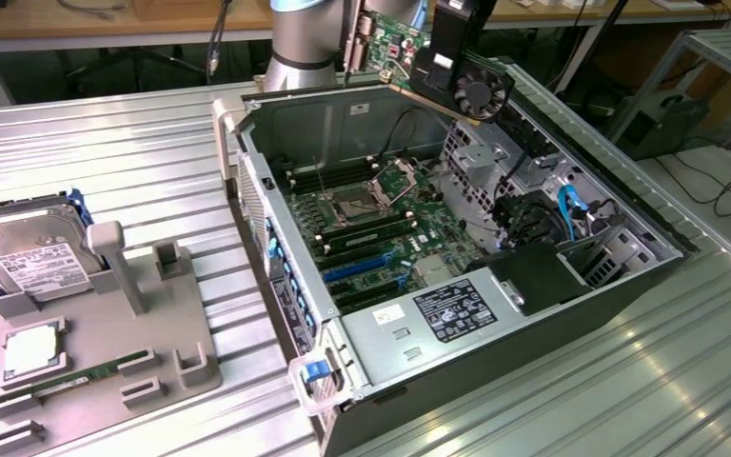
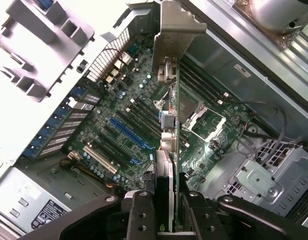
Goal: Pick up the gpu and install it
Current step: 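Insert the gpu into the slot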
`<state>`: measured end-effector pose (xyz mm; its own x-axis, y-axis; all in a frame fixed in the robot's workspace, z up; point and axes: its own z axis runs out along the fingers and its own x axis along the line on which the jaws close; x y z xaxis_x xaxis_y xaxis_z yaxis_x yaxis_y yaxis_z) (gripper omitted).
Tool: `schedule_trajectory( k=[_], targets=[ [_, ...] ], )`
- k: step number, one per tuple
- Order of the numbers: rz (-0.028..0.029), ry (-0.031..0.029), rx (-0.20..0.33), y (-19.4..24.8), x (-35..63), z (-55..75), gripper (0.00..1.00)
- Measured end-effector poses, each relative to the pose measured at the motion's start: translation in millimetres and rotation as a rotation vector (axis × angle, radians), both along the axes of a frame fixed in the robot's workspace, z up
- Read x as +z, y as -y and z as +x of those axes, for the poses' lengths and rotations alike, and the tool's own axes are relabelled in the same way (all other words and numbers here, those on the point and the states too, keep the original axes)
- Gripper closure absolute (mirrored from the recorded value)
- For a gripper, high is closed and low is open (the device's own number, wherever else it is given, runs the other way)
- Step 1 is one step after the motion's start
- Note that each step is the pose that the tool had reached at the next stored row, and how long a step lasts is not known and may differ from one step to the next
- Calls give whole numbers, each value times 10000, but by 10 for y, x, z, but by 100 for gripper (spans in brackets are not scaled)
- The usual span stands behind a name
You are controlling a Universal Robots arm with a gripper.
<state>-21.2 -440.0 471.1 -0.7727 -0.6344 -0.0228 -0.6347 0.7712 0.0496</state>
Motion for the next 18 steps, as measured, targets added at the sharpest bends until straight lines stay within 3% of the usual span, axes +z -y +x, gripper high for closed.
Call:
schedule_trajectory(
  k=[18],
  targets=[
    [1, 0, 1404, 0, 0, 0, 73]
  ],
)
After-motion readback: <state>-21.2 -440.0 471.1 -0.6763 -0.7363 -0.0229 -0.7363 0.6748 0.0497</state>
